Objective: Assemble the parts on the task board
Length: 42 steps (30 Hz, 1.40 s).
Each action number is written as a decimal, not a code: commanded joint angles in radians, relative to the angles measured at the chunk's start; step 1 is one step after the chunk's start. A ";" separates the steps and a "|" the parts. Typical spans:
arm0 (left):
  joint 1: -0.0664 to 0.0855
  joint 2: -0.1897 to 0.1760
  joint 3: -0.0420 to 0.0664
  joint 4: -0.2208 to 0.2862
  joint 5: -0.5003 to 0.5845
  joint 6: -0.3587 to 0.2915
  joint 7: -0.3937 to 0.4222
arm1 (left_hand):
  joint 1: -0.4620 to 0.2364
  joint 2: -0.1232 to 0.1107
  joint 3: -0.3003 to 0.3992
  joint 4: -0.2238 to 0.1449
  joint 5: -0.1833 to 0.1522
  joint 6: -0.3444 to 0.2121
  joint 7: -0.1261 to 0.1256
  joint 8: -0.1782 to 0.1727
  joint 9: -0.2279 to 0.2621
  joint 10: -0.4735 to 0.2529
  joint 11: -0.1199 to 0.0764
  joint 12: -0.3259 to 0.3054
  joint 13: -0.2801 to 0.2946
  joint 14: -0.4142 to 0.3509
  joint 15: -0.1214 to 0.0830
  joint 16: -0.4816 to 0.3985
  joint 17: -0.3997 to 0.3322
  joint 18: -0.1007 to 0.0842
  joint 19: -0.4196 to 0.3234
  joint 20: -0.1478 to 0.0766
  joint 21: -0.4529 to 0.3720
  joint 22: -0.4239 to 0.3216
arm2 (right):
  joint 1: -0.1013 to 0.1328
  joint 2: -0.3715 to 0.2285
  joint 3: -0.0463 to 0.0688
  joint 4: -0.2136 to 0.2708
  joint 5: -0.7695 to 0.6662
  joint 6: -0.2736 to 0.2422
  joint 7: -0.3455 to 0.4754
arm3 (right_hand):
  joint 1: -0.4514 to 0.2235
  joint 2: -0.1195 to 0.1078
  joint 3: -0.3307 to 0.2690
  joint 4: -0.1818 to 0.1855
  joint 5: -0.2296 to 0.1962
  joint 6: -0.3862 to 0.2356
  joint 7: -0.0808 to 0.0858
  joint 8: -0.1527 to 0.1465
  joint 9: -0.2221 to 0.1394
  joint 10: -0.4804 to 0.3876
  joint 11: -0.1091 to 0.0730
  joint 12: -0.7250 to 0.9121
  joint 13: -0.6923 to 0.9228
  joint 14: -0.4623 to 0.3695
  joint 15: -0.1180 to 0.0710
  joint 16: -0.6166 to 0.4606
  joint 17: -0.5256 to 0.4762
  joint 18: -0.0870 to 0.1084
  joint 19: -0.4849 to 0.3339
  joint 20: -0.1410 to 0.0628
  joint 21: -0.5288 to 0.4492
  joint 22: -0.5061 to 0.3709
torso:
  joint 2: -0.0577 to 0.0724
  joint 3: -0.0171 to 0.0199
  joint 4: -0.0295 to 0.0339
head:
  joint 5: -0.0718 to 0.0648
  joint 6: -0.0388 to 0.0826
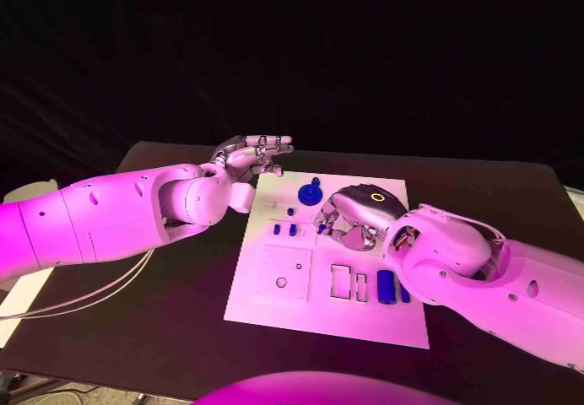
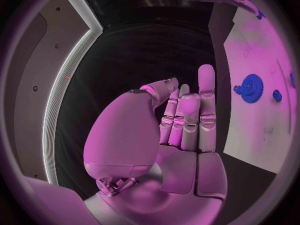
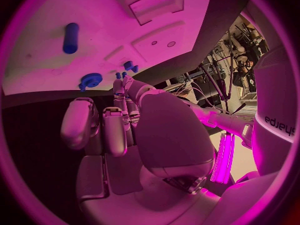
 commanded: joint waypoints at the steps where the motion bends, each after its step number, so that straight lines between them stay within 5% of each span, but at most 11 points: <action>1: 0.001 0.003 0.001 0.005 -0.002 0.004 0.005 | -0.001 -0.001 0.002 -0.006 0.004 -0.007 0.001 -0.006 -0.001 -0.007 0.000 0.007 -0.002 -0.006 -0.002 -0.002 -0.001 0.009 -0.006 0.002 -0.001 0.001 | -0.020 0.024 -0.003 -0.010 -0.017 0.016 0.024 | -0.009 0.002 0.007 -0.002 0.004 0.004 0.005 0.005 0.001 0.001 0.000 0.002 0.001 0.066 0.007 0.001 0.019 0.004 0.007 0.000 0.004 -0.002 | 0.000 -0.0002 -0.0006 | 0.014 -0.007; 14: 0.001 0.008 0.001 0.012 -0.002 0.012 0.004 | -0.002 -0.001 0.002 -0.006 0.004 -0.008 0.002 -0.006 -0.001 -0.009 0.001 0.007 -0.001 -0.006 -0.002 -0.001 -0.001 0.009 -0.006 0.002 -0.001 0.001 | -0.077 0.089 -0.016 -0.059 -0.021 0.042 0.049 | -0.010 0.001 0.008 -0.004 0.004 0.004 0.005 0.005 0.001 0.000 0.000 0.001 0.000 0.066 0.007 0.000 0.018 0.005 0.006 0.000 0.002 -0.005 | -0.001 0.0001 -0.0022 | 0.028 -0.017; 30: 0.001 0.007 0.001 0.010 -0.002 0.018 -0.005 | -0.003 -0.001 0.001 -0.007 0.004 -0.010 0.003 -0.006 -0.001 -0.012 0.002 0.009 -0.001 -0.008 -0.001 -0.001 -0.004 0.009 -0.007 0.003 0.000 0.002 | -0.087 0.090 -0.020 -0.063 -0.012 0.075 0.054 | -0.016 -0.001 0.009 -0.006 0.004 0.003 0.006 0.003 0.002 -0.001 0.002 0.000 0.000 0.066 0.008 -0.001 0.016 0.005 0.005 0.000 0.001 -0.006 | -0.001 0.0002 -0.0023 | 0.041 -0.021; 42: 0.001 0.007 0.001 0.009 -0.002 0.020 -0.009 | -0.003 -0.001 0.001 -0.007 0.004 -0.010 0.003 -0.006 -0.001 -0.012 0.002 0.009 -0.001 -0.008 -0.001 -0.001 -0.004 0.009 -0.007 0.003 0.000 0.002 | -0.087 0.090 -0.021 -0.075 -0.013 0.093 0.044 | -0.018 -0.001 0.009 -0.007 0.004 0.003 0.006 0.003 0.002 -0.002 0.002 0.000 0.000 0.065 0.008 -0.001 0.016 0.005 0.005 0.000 0.000 -0.007 | 0.000 0.0003 -0.0013 | 0.038 -0.027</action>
